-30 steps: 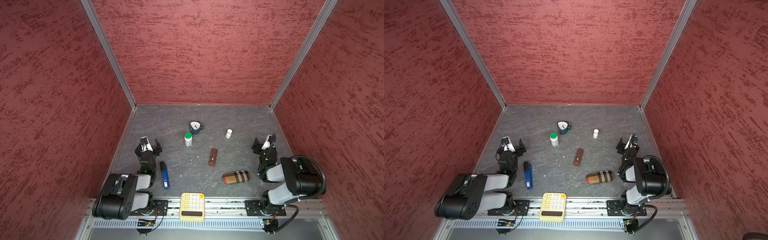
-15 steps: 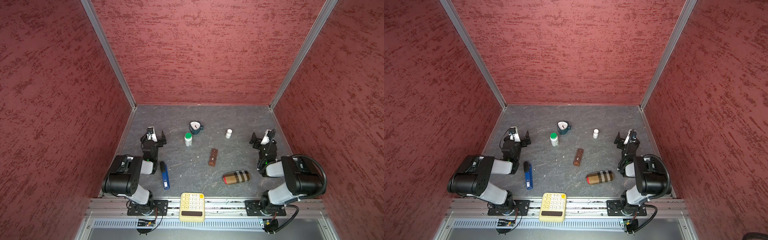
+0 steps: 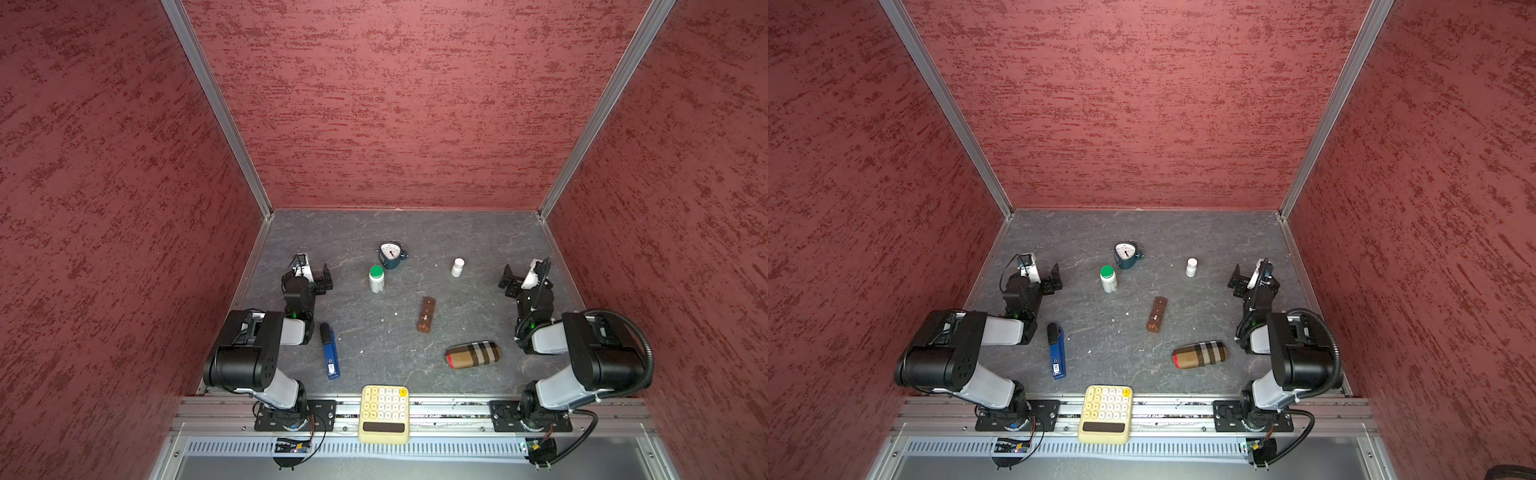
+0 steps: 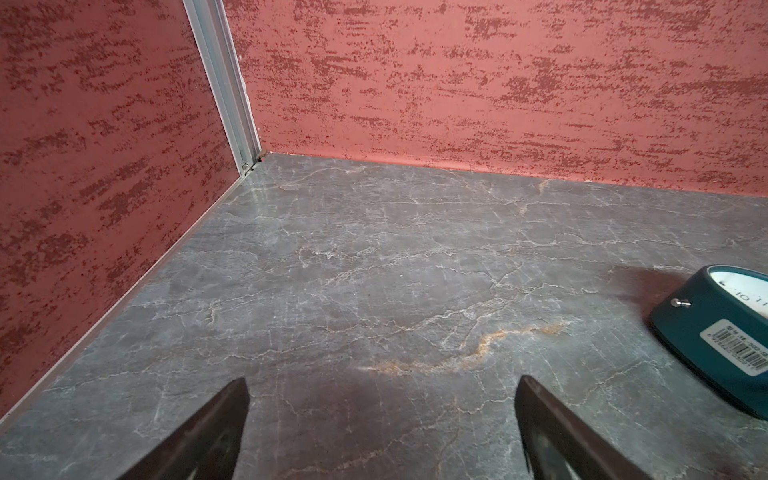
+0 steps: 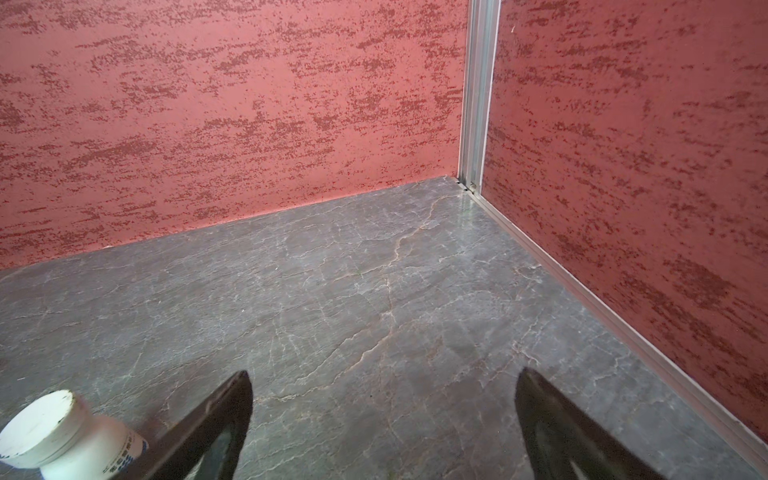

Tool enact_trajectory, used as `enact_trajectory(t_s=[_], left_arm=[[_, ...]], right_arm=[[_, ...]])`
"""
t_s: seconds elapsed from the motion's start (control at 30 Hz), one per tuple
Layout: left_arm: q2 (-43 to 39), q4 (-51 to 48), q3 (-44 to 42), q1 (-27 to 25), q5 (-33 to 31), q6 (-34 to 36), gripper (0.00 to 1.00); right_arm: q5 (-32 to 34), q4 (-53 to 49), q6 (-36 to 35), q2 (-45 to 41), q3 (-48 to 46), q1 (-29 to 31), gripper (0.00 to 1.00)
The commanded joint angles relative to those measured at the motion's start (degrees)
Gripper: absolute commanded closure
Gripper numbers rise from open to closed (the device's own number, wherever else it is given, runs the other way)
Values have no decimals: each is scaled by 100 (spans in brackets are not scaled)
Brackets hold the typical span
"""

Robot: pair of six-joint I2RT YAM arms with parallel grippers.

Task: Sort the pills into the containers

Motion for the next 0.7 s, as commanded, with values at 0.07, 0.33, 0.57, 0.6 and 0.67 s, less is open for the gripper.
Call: enact_trajectory(t_s=[0.07,0.33,0.57,0.6,0.67], left_arm=[[-17,-31,73,38,73,-51,1],[-17,-41,78,45,91,-56,1],[-16,-49,91,57,106,-67,1],[-14,-57,93,58,108,-63,1],[-18,-63,86,53,117,-61,0]], right_arm=[[28,80,-162,0,57,30,1],[44,84,-164,0,53,34,1],[118,52,-199,5,80,82,1],[118,52,-199,2,80,76,1],[118,61,-199,6,73,75,1]])
